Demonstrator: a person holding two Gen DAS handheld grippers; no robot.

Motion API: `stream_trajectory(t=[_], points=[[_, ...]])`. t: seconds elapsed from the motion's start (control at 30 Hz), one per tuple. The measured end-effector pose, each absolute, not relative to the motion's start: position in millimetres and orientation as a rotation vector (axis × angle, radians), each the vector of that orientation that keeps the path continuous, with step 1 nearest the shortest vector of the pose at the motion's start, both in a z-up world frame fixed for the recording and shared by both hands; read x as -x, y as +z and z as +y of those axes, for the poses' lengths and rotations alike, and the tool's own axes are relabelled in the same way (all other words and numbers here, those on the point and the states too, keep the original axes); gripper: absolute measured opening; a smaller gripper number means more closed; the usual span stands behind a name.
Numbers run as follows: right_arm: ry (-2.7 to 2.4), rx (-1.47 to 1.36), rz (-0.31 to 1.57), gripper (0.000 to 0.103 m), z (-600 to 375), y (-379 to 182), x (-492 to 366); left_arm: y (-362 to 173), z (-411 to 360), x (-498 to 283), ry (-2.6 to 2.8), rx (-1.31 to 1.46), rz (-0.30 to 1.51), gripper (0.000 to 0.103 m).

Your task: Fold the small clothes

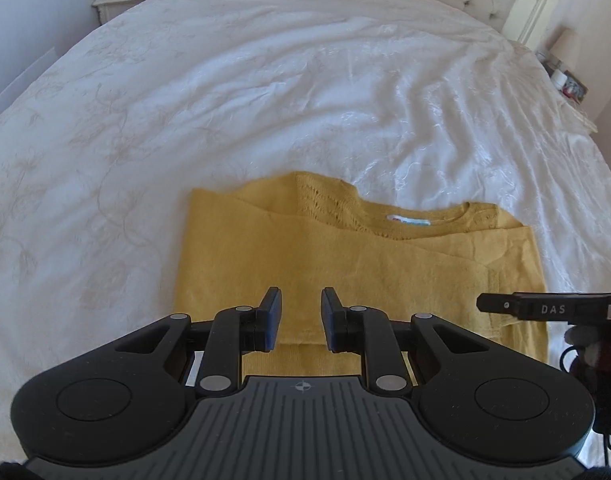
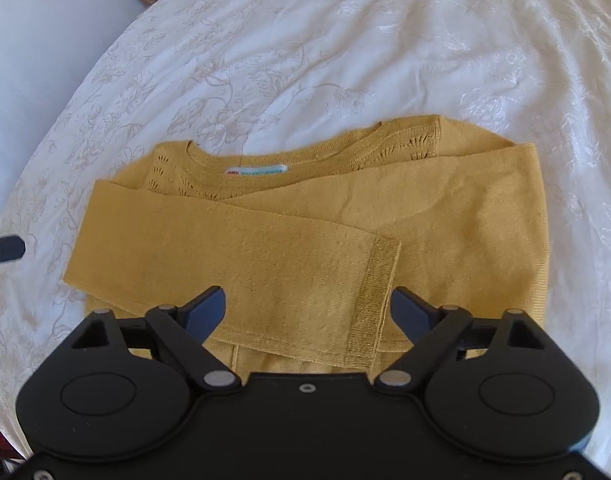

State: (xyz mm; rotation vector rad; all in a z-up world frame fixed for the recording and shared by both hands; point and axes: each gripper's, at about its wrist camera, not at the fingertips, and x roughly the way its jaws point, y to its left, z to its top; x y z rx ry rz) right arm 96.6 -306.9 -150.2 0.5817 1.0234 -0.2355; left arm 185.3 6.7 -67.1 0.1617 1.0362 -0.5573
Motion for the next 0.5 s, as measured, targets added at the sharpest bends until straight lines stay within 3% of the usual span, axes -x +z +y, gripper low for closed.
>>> stream_trajectory(t=[0.33,0.43,0.5], points=[[-0.287,-0.709,0.995,0.076,-329.9,-176.8,-87.9,-95.5,29.5,-161.0,-0.469,-0.121,1.06,0.022],[-0.285,-0.756,0.98,0.062,-334.1,-182.6,-88.1,-98.1,32.2,-162.1,-0.442,-0.1,1.078,0.022],[-0.292,-0.784,0.975,0.041,-336.1,-185.1,-87.3,-97.1,31.1,-162.8,-0.438,-0.106,1.078,0.022]])
